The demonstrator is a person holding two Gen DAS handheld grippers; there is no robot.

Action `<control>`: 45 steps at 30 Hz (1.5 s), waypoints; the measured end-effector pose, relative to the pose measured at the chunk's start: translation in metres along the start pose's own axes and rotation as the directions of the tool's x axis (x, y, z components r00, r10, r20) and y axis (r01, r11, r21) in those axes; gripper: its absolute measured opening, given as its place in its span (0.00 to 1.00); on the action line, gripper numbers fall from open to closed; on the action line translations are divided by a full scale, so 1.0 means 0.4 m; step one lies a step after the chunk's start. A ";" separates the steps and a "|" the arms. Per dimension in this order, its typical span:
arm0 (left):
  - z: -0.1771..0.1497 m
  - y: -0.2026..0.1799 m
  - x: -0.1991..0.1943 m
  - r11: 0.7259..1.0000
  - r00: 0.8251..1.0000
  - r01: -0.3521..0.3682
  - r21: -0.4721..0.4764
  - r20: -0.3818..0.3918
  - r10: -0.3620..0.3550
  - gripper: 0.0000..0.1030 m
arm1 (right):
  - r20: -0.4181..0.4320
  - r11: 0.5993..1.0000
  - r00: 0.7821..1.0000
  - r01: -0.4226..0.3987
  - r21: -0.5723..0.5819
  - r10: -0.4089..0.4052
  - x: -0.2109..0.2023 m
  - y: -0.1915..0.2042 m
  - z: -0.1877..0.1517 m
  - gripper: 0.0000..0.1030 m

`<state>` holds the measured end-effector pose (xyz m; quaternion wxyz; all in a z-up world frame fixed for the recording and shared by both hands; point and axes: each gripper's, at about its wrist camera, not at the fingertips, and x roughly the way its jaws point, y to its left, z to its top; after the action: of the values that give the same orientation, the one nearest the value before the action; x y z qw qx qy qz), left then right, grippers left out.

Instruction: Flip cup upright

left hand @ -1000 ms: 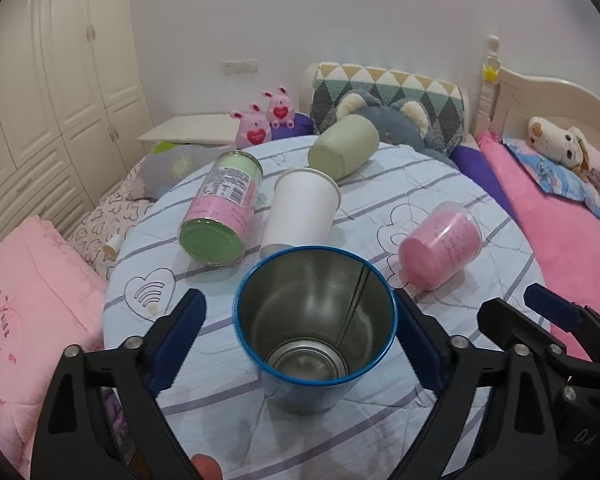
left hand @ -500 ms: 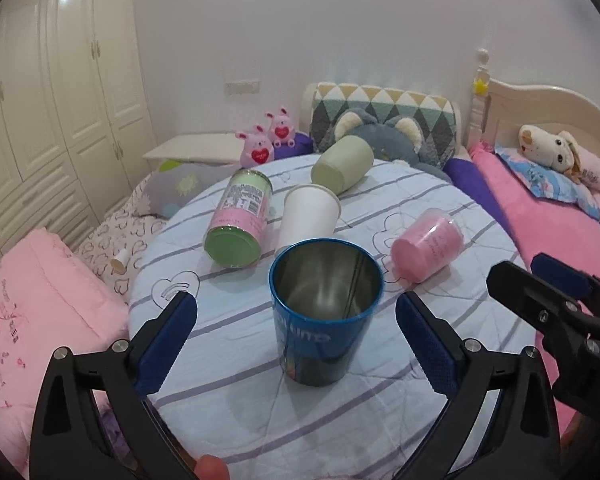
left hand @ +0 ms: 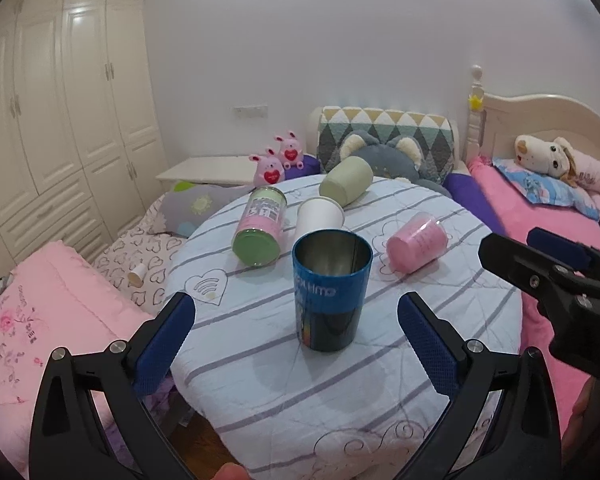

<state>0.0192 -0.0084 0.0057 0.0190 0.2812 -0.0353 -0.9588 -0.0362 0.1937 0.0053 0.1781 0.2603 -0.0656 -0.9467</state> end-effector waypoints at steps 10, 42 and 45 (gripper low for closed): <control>-0.028 0.012 -0.038 0.999 1.000 0.003 -0.037 0.023 -0.002 1.00 | 0.023 0.998 0.999 -0.044 -0.054 0.046 -0.029 0.027 -0.013 0.80; 0.048 -0.017 -0.024 1.000 0.999 -0.007 -0.011 0.042 0.008 1.00 | 0.047 0.995 0.999 0.017 -0.103 -0.012 -0.040 0.004 0.062 0.80; 0.066 -0.017 -0.019 1.000 0.999 -0.004 -0.010 0.049 0.005 1.00 | 0.057 0.994 0.998 0.023 -0.106 -0.017 -0.041 0.000 0.079 0.80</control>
<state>0.0112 0.0003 0.0312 0.0217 0.2573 -0.0317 -0.9656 -0.0394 0.2007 0.0399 0.1804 0.2243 -0.0172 -0.9575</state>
